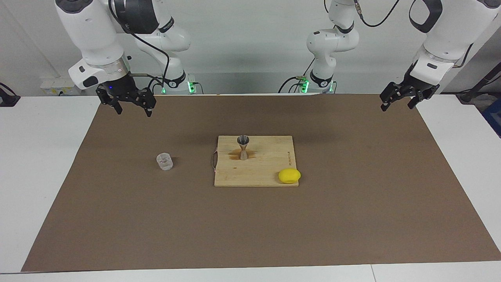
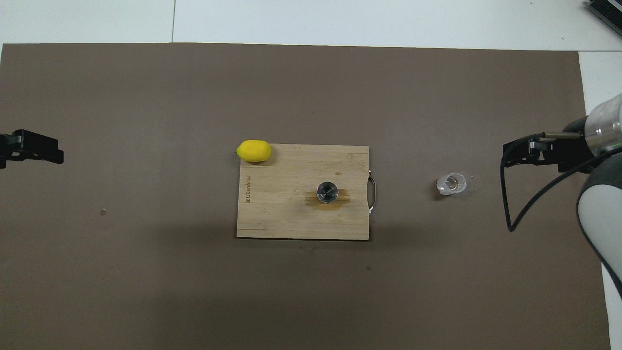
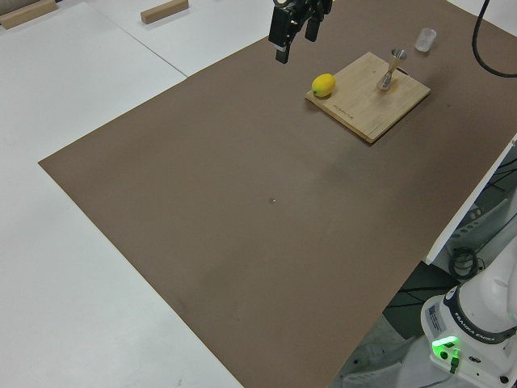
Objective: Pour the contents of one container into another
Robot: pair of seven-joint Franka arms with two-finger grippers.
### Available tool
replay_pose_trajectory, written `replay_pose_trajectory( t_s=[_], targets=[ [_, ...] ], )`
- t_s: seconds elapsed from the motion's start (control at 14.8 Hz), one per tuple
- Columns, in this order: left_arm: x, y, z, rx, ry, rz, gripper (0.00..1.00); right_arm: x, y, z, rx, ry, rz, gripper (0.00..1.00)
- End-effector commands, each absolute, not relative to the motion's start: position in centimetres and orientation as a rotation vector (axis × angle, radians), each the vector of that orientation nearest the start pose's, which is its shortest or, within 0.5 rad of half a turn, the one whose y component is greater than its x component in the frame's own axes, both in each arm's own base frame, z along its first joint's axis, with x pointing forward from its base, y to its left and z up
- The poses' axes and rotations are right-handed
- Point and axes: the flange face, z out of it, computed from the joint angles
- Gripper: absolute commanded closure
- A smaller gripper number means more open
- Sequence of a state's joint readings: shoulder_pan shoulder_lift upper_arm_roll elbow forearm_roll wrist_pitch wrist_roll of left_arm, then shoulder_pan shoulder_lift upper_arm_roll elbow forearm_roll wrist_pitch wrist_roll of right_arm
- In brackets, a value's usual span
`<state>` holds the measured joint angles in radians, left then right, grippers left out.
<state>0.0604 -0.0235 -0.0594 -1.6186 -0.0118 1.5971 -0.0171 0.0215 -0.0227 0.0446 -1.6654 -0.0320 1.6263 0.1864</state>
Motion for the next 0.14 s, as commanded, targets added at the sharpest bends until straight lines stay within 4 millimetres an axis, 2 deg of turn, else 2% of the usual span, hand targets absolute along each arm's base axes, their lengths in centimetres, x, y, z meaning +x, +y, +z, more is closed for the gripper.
replay_pose_trajectory(
  t_s=[0.0,0.07],
  targets=[
    [54.15,-0.13,61.72,-3.135,-0.046,-0.029,0.0,54.15,3.15,59.84,-3.198,0.139,0.007,0.01],
    [54.1,-0.13,61.8,-3.135,-0.046,-0.031,0.0,54.22,3.15,59.89,-3.198,0.136,-0.003,0.01]
  ],
)
